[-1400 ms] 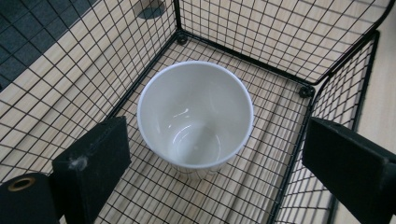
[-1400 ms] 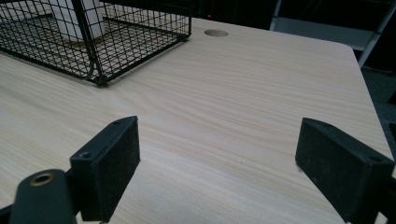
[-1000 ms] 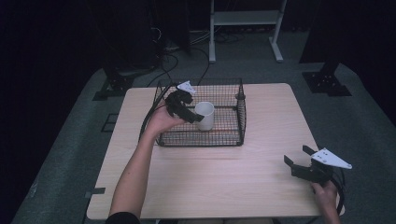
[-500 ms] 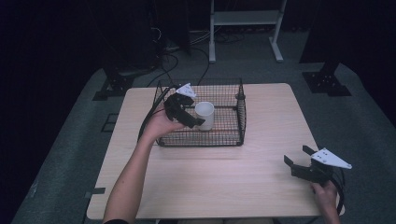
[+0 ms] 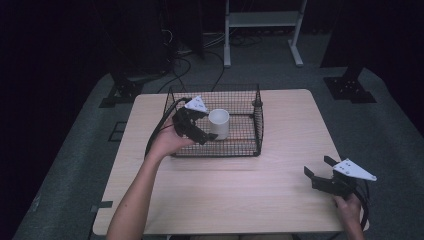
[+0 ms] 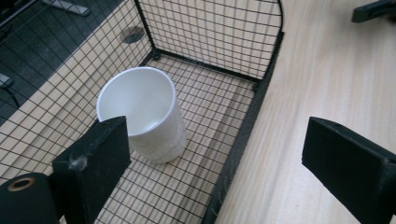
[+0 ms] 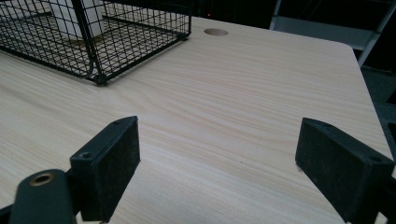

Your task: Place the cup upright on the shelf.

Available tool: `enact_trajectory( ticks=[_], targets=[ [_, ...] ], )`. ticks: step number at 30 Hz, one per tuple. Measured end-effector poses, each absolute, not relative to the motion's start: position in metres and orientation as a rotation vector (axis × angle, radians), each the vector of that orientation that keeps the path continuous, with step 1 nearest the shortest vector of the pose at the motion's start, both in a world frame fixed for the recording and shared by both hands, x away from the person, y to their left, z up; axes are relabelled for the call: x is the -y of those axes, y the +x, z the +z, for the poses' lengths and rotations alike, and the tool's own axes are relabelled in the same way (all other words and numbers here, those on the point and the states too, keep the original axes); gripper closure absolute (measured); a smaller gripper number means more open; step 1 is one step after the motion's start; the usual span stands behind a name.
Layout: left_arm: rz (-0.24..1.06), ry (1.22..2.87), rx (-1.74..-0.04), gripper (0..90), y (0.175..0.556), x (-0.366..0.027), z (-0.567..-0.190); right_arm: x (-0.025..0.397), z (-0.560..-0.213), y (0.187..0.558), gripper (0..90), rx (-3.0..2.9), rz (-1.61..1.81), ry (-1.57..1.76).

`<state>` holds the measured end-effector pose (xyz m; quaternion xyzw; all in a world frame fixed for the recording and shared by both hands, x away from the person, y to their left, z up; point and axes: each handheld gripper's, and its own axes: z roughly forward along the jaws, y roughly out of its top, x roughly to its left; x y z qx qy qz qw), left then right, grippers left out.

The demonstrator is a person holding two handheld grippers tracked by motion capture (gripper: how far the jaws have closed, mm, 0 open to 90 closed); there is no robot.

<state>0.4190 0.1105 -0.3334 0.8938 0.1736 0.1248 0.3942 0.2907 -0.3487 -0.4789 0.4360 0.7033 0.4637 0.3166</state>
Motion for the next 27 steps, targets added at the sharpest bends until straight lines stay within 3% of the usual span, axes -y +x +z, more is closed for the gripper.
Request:
enact_trajectory(
  ticks=[27],
  targets=[
    [0.335, 2.238, -0.406, 7.0, 0.376, -0.113, -0.349, 0.348, -0.479, 0.291, 13.1, -1.852, 1.217, 1.149]
  ],
)
